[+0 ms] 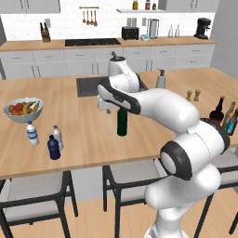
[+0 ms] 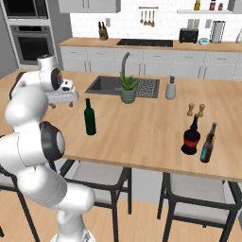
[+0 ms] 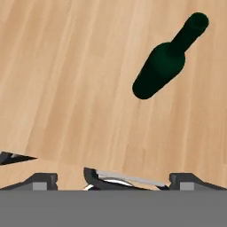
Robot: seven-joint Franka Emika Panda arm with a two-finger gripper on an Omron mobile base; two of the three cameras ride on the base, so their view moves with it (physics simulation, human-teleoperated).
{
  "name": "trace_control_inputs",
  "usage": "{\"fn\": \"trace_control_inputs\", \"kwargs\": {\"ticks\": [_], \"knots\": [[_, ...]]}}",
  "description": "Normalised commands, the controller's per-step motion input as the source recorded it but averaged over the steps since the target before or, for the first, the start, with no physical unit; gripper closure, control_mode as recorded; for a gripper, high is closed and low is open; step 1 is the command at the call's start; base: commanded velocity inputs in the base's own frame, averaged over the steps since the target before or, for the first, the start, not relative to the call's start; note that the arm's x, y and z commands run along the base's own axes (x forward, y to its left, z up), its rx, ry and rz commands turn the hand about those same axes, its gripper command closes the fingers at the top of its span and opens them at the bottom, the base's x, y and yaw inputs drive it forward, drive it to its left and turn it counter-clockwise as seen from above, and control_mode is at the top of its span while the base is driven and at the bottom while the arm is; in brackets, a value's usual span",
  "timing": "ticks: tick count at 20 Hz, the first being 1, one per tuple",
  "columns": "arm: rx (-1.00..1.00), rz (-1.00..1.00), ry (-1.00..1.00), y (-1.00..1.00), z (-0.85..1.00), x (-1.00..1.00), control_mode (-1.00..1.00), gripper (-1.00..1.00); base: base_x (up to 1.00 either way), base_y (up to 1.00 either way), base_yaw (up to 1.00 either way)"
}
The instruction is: Move the plastic bottles in the middle to the plastics group, and the glass bottles in the middle to the glass group.
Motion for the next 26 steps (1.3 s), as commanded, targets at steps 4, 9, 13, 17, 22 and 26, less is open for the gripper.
{"fn": "trace_control_inputs", "kwargs": {"ticks": [4, 9, 13, 17, 22, 26], "knots": [[0.0, -0.29, 0.0, -0.22, -0.03, 0.43, -1.0, -1.0, 0.0, 0.0, 0.0], [0.0, -0.36, 0.0, -0.1, -0.11, 0.47, -1.0, -1.0, 0.0, 0.0, 0.0], [0.0, -0.11, -0.14, -0.36, -0.29, 0.2, -1.0, -1.0, 0.0, 0.0, 0.0], [0.0, 0.0, -0.15, -0.17, -0.05, 0.0, -1.0, -1.0, 0.0, 0.0, 0.0], [0.03, 0.04, -0.03, -0.2, -0.01, 0.0, -1.0, -1.0, 0.0, 0.0, 0.0], [0.12, 0.01, 0.01, -0.35, 0.0, 0.02, -1.0, -1.0, 0.0, 0.0, 0.0]]}}
